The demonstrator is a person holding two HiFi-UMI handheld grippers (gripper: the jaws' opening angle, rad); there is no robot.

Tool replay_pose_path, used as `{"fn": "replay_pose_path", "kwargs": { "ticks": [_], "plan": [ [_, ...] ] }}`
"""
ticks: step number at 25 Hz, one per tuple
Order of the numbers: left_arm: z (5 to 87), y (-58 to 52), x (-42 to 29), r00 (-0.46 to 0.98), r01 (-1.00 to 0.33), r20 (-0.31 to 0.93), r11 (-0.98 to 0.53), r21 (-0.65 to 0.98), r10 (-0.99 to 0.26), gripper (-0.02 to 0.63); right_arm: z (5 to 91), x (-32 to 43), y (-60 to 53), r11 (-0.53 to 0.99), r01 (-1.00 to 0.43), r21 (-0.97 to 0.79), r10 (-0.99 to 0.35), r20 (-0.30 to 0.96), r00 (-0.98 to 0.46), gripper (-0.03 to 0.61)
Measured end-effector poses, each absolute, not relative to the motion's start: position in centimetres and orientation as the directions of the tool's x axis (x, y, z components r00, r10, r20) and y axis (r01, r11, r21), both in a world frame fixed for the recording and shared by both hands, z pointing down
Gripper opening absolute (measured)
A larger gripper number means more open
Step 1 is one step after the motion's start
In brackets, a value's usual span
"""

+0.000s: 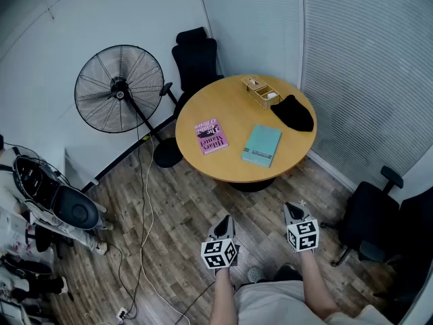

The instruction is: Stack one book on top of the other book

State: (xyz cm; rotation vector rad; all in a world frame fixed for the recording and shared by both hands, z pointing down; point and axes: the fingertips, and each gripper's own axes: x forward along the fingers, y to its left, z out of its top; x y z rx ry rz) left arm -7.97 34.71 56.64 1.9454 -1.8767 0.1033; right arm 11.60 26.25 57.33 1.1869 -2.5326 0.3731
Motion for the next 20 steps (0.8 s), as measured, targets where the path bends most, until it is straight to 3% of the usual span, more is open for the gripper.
{"fn": "replay_pose_path", "kwargs": {
  "ticks": [20],
  "plan": [
    [57.0, 33.6, -7.7, 0.101, -0.967, 0.339, -0.012, 0.256, -0.935, 0.029, 58.2, 14.2, 26.0, 0.563, -0.819, -0.109, -0.717, 0.427, -0.55, 0.021]
  ]
}}
